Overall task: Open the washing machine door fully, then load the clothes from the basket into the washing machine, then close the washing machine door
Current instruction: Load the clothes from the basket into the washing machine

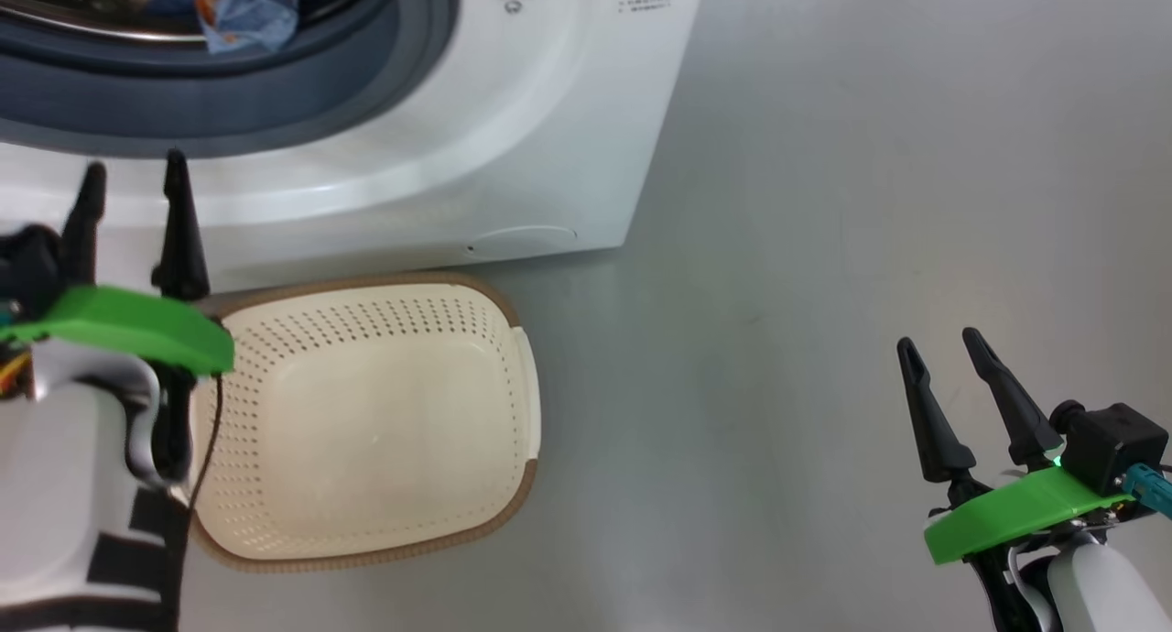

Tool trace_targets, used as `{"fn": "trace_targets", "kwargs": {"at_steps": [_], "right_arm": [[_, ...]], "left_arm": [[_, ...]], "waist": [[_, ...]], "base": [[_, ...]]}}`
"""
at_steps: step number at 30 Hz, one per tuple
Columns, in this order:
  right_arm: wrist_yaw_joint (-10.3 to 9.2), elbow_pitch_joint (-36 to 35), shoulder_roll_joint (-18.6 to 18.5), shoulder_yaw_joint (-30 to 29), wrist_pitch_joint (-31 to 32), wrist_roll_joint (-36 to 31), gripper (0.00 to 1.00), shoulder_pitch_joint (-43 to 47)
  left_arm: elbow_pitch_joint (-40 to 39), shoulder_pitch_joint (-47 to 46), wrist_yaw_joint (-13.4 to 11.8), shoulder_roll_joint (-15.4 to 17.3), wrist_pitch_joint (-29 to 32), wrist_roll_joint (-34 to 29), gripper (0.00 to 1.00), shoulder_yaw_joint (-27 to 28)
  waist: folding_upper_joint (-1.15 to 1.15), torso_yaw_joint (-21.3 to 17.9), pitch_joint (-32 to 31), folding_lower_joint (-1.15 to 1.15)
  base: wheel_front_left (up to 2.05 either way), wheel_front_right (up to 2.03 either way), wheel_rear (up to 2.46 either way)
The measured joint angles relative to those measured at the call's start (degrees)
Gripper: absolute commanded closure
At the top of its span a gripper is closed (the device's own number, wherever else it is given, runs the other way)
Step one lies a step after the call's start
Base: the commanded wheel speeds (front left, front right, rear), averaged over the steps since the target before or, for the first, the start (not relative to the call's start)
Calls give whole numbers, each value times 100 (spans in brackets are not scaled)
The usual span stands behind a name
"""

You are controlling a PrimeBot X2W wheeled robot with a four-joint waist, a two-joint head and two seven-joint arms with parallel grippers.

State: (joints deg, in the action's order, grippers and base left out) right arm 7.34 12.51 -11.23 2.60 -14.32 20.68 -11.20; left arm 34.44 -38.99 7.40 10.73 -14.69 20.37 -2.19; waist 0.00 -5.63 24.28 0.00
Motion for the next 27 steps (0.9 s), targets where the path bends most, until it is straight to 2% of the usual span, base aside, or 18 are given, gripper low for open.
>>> {"fn": "trace_targets", "kwargs": {"at_steps": [12,27], "right_arm": [[0,74,-133,-55,0,10,0,488],[0,121,-308,-164,0,127,0,1249]], "left_arm": [[-566,1344,0,-148,0,-165,0,169],[-1196,2944,0,-250,1,-263,0,427]], "waist": [[0,269,-709,0],[0,405,-1619,0]], "base": [[0,0,0],[0,0,0]]}}
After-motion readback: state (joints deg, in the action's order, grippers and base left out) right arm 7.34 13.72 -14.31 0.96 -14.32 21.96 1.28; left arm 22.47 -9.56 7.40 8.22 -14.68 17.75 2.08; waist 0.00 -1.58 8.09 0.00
